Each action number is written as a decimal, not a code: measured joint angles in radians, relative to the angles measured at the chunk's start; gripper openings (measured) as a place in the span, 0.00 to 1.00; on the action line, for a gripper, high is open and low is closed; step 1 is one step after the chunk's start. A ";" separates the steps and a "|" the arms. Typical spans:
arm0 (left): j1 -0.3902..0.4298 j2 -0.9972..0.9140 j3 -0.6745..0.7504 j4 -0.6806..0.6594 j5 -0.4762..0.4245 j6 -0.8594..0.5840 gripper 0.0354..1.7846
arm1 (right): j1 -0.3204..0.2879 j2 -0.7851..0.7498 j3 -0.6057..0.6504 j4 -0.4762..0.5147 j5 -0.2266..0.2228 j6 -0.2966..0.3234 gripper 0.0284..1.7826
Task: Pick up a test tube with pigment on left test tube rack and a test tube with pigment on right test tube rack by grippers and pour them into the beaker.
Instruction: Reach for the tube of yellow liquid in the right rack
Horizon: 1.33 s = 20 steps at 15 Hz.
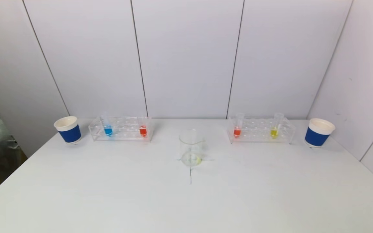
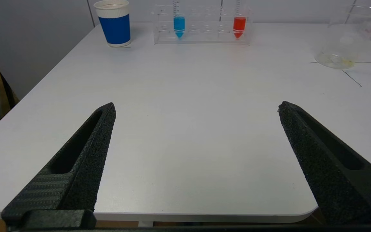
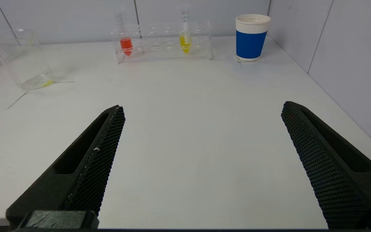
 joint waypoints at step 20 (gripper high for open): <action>0.000 0.000 0.000 0.000 0.000 0.000 0.99 | 0.000 0.000 -0.021 0.000 -0.003 0.001 0.99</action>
